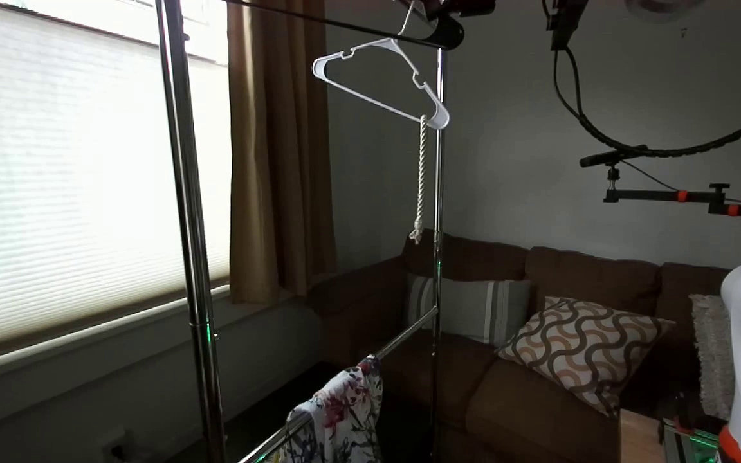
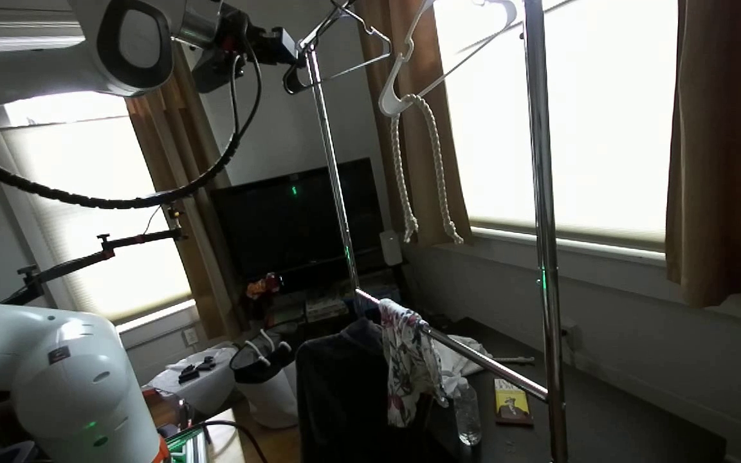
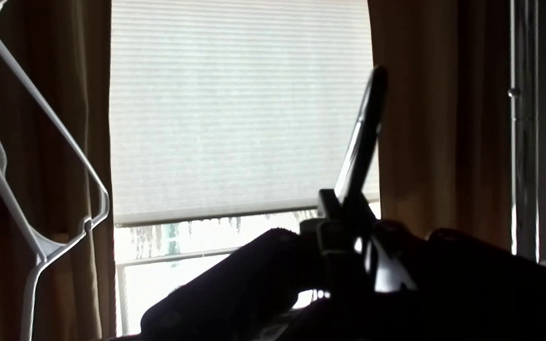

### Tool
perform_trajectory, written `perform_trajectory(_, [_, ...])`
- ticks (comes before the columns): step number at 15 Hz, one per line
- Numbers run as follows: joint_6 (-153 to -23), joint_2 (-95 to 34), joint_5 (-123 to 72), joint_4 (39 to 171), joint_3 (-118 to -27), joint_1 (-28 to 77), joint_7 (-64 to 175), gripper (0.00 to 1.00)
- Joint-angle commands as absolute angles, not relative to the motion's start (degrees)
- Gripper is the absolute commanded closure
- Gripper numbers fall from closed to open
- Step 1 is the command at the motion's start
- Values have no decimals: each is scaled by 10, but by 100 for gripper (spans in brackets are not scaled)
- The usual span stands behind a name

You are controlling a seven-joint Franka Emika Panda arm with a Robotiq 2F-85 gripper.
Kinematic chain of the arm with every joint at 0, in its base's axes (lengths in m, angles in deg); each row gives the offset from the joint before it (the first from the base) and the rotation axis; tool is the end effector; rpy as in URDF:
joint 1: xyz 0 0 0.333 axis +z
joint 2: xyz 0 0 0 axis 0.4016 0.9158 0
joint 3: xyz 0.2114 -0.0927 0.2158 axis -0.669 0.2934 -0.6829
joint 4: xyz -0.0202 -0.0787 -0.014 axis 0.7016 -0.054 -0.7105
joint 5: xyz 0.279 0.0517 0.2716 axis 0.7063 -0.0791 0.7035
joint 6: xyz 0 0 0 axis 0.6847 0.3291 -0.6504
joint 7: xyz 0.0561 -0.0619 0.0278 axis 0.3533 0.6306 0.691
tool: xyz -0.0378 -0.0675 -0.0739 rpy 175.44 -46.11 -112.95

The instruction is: Pick up the black coat hanger from the top rail and hang it on the bottom rail

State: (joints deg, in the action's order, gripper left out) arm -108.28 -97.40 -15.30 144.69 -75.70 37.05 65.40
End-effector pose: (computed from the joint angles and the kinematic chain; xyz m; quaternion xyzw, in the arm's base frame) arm 0.2992 0.0582 0.7882 -0.7953 -0.0961 -0.5907 0.0961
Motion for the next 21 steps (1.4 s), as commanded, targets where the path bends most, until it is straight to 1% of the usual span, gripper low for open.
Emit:
perform_trajectory(1, [-1125,-1030,-135,1503,-747,389,656,98])
perform_trajectory(4, [-1060,-1048,-182,1546,-756,346,674,98])
perform_trajectory(10, [-1002,-1070,-268,1650,-754,235,680,98])
perform_trajectory(14, [-955,-1077,-333,1693,-774,155,665,98])
perform_trajectory(15, [-917,-1076,-342,1689,-779,150,667,98])
perform_trajectory(16, [-880,-1079,-333,1688,-764,175,686,98])
perform_trajectory(18, [-820,-1087,-354,1686,-775,152,677,98])
perform_trajectory(20, [-792,-1087,-332,1673,-761,171,662,98])
perform_trajectory(21, [-818,-1071,-344,1675,-761,172,667,92])
